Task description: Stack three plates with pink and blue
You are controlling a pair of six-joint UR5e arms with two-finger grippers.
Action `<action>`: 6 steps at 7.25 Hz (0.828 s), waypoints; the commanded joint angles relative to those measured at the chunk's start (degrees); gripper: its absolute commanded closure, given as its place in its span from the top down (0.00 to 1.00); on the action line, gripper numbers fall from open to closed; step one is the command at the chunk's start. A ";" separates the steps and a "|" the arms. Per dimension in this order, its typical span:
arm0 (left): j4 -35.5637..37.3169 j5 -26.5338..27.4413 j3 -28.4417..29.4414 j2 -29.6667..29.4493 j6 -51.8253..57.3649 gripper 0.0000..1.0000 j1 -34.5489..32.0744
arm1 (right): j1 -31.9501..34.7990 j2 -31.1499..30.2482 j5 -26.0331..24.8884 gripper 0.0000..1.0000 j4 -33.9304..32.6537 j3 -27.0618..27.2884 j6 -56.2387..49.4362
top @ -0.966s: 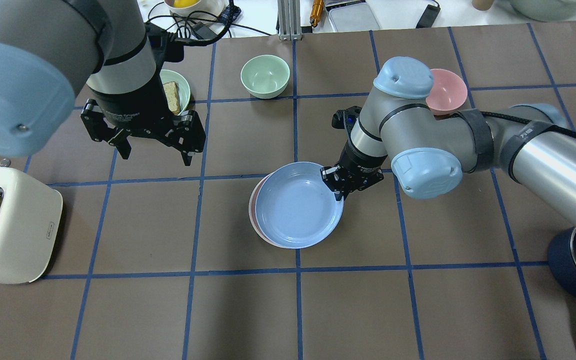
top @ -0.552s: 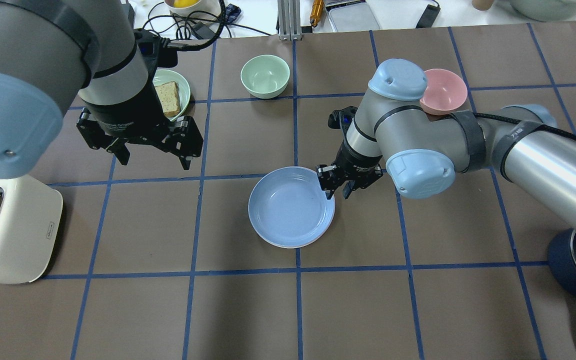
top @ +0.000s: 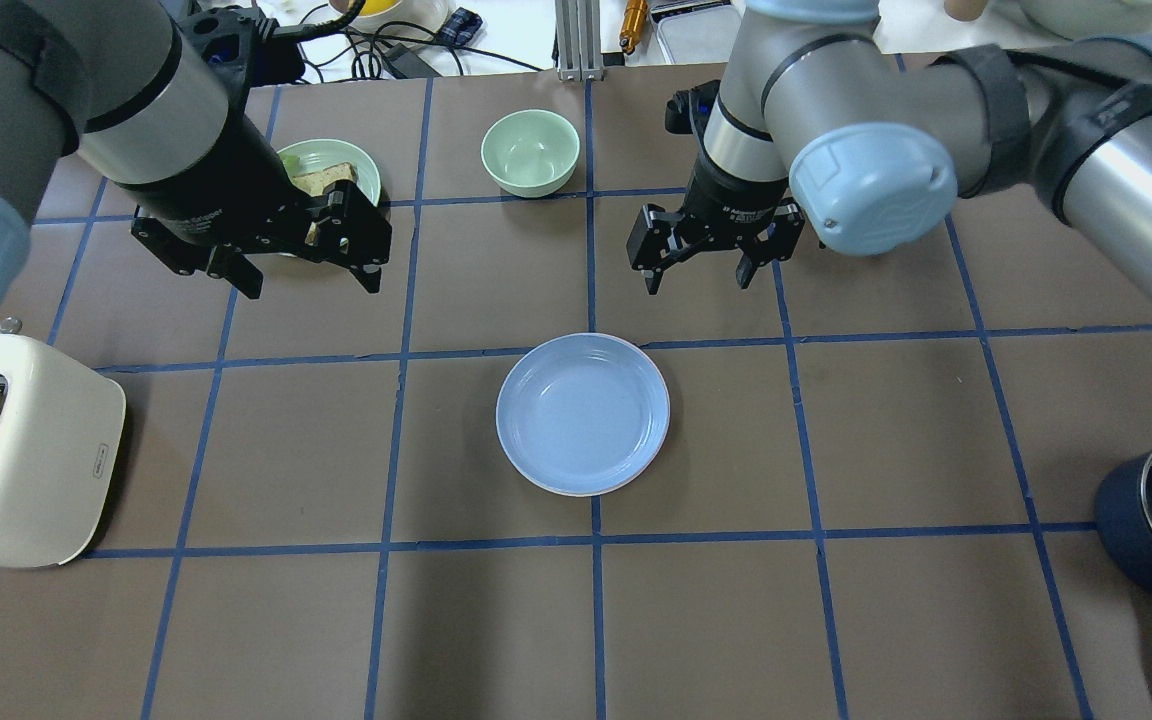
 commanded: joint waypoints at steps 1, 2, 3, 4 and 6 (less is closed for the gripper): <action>0.92 -0.01 0.11 -0.13 0.71 1.00 0.01 | -1.51 -0.97 -4.58 1.00 11.15 -11.55 -0.11; 0.92 0.25 0.20 0.04 0.62 1.00 0.00 | -2.91 -2.19 -6.79 1.00 15.01 -15.16 -0.37; 0.83 0.25 0.54 0.39 0.53 1.00 -0.17 | -4.06 -3.86 -7.07 1.00 17.58 -15.89 -0.63; 0.92 0.17 0.63 0.57 0.10 1.00 -0.26 | -5.81 -6.92 -7.07 1.00 19.69 -15.29 -0.64; 0.92 2.17 0.19 -0.04 1.23 1.00 -0.08 | -8.81 -10.45 -6.46 1.00 22.27 -11.35 -3.09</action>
